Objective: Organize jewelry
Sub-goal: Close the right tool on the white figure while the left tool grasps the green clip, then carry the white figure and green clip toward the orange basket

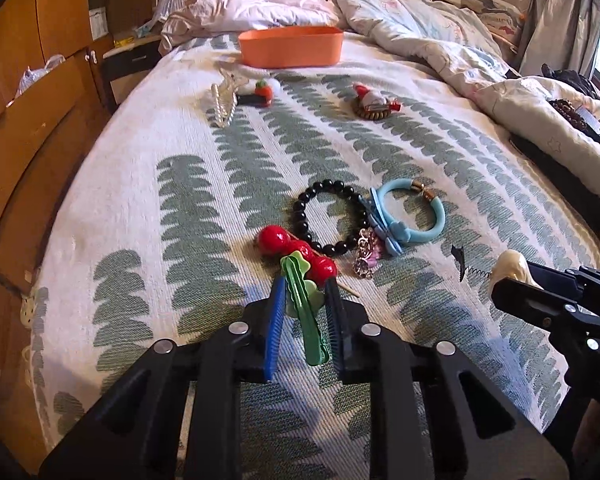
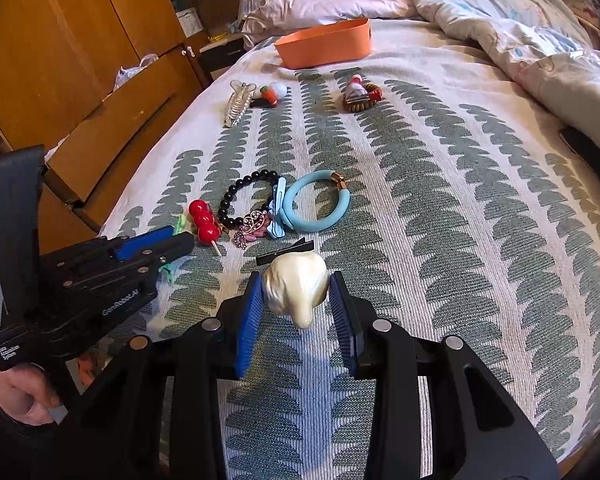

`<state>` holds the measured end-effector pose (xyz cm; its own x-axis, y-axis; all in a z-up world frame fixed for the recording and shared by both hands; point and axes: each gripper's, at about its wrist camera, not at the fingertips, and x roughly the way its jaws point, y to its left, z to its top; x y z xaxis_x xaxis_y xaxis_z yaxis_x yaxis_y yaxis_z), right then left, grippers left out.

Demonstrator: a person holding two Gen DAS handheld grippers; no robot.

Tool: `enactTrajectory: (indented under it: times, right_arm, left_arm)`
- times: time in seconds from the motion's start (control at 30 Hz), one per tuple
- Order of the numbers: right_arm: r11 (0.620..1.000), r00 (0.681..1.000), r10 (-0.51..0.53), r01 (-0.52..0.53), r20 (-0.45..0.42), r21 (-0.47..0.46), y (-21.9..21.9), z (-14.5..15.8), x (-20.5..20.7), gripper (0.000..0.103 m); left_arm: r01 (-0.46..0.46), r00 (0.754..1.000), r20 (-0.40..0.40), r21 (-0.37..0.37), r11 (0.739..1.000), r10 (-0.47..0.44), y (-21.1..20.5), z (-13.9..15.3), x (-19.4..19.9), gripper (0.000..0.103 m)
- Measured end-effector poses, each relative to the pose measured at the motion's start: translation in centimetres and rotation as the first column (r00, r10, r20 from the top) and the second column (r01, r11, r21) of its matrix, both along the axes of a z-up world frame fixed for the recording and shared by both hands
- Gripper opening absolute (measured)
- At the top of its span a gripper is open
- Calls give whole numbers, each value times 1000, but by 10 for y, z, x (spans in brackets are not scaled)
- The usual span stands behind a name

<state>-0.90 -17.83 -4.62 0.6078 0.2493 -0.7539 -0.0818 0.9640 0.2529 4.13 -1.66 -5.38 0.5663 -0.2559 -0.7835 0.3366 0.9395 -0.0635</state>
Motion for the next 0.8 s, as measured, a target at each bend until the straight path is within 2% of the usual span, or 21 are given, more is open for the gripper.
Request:
enactTrajectory:
  times: [0.4,0.8]
  right_arm:
    - [1000,998,2,-4,70,30,-1,25,-4,34]
    - [1000,986,-10,8,168,10,-4,85,23,34]
  left_arm:
    - [-10,996,86,-42,999,13,7,31,-1,21]
    - [-35,985,166,-66,997,46,11,79,26,21]
